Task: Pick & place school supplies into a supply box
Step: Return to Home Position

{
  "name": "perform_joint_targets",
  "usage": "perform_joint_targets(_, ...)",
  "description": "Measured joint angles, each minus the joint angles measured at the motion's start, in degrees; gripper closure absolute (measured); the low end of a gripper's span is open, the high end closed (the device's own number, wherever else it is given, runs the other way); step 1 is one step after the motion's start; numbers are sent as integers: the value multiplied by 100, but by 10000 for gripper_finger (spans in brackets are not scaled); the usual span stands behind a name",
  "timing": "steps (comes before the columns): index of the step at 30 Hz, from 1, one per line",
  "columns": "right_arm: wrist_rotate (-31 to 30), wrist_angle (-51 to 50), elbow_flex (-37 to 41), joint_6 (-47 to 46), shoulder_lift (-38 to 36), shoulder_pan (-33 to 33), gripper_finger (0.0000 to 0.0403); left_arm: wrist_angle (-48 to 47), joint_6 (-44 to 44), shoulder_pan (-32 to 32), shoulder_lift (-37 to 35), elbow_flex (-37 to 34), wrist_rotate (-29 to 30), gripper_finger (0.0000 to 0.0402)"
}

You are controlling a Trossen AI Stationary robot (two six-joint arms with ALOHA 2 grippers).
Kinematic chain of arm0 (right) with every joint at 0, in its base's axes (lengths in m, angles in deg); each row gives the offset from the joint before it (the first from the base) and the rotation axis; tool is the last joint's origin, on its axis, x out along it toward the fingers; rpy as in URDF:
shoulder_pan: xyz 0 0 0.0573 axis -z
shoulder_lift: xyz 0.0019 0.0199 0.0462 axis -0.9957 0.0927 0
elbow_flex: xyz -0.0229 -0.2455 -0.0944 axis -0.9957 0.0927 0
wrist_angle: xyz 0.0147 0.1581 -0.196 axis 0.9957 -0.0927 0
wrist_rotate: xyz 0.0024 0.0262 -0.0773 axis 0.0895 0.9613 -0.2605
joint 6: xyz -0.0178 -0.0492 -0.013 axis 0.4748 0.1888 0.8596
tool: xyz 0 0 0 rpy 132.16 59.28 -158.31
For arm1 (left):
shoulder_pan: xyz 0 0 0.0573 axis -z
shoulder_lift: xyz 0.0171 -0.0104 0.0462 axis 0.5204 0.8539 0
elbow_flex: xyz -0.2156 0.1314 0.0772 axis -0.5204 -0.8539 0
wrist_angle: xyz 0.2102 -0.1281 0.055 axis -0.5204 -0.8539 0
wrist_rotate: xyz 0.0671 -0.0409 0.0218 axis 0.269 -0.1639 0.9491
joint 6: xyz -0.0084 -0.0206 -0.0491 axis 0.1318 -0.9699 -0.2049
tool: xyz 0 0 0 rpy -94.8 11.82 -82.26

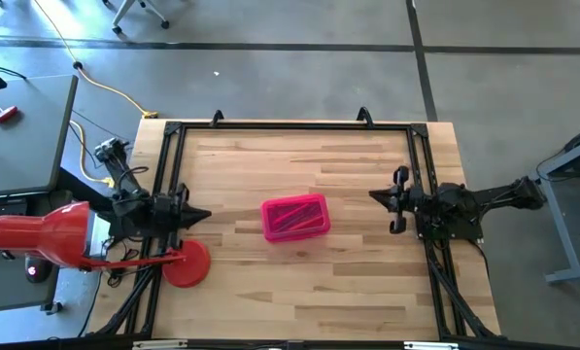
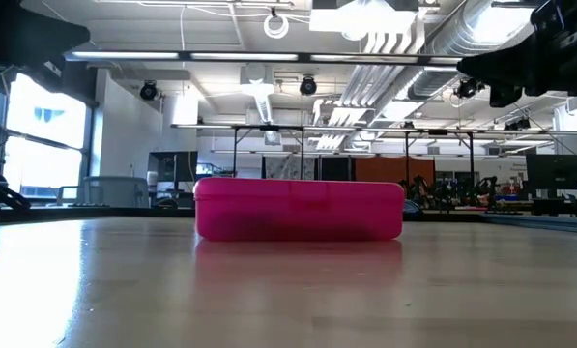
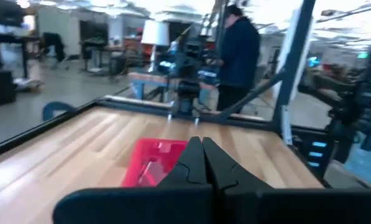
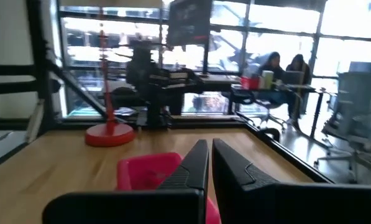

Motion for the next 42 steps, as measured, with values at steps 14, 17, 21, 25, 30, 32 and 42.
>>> perform_joint_targets(14,-490,-73,2,-234,-4,-2,402,-267,778,-2476,52,-247,-2878,380)
perform_joint_targets(17,-490,-73,2,-233,-4,-2,402,-263,634,-2818,52,-251,-2913,381)
perform_joint_targets(21,-490,-75,2,-235,-4,-2,402,-265,166,-3053,52,-251,-2886,361)
perform_joint_targets(25,-490,-73,2,-235,-4,-2,402,-265,149,-3123,49,-256,-2882,337)
perform_joint_targets(30,-490,-73,4,-234,-4,-2,402,-265,162,-3123,47,-258,-2874,321)
perform_joint_targets(32,-490,-73,4,-232,-4,-2,402,-265,164,-3123,45,-259,-2868,319)
perform_joint_targets(42,-490,-70,4,-233,-4,-2,402,-265,172,-3123,45,-262,-2865,323)
